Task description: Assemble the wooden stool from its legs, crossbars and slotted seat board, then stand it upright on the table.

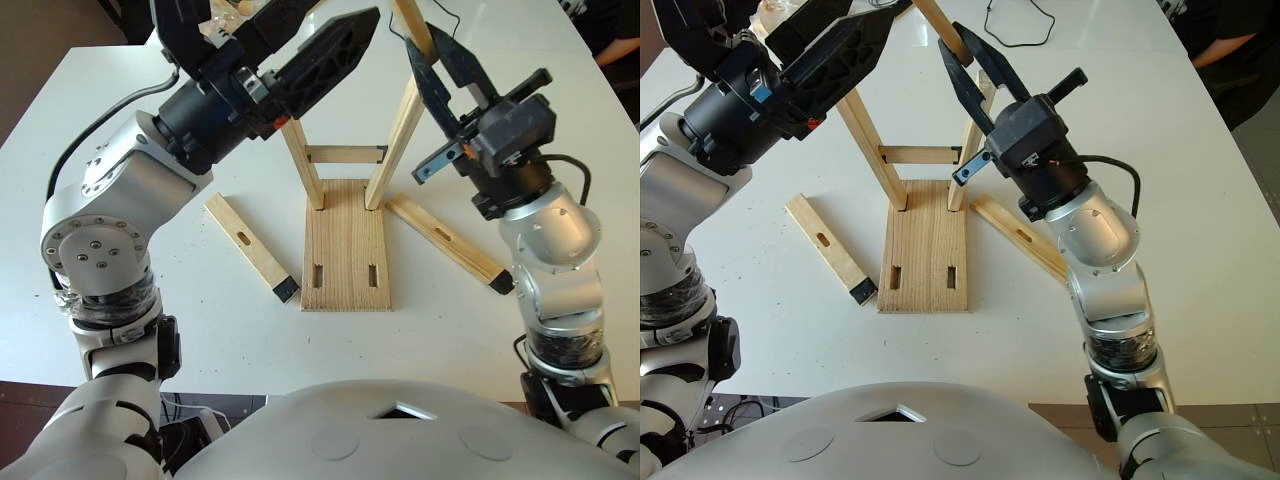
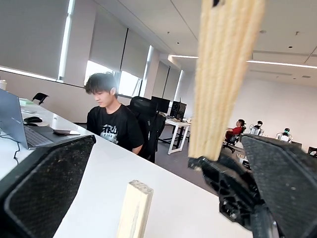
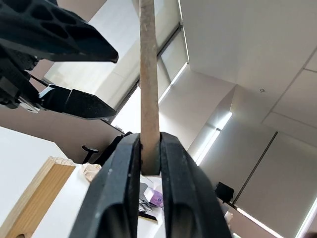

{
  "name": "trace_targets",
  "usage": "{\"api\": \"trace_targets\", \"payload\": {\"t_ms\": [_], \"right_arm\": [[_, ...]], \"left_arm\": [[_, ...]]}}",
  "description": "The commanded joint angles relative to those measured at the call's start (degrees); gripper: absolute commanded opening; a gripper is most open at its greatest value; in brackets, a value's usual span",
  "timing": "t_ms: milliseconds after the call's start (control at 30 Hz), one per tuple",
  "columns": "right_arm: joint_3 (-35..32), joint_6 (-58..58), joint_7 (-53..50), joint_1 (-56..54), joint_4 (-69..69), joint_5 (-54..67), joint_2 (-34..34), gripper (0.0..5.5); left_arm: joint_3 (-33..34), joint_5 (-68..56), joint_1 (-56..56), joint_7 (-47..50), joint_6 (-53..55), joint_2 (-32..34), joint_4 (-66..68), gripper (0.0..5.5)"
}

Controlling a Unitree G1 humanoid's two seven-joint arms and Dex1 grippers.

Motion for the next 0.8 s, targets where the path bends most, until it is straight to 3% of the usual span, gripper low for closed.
{"api": "trace_targets", "payload": {"t_ms": [33,800], "right_arm": [[0.3,1.9,0.8,1.2,1.0,3.4,2.1,0.41],[2.2,-5.0,7.3,4.3,4.9,-1.3,-1.1,0.41]], "left_arm": [[-0.5,-2.5,-1.9,0.1,0.2,0.2,-1.8,5.0],[-2.1,-1.4,-1.4,-3.1,1.2,3.4,-2.2,1.48]]}}
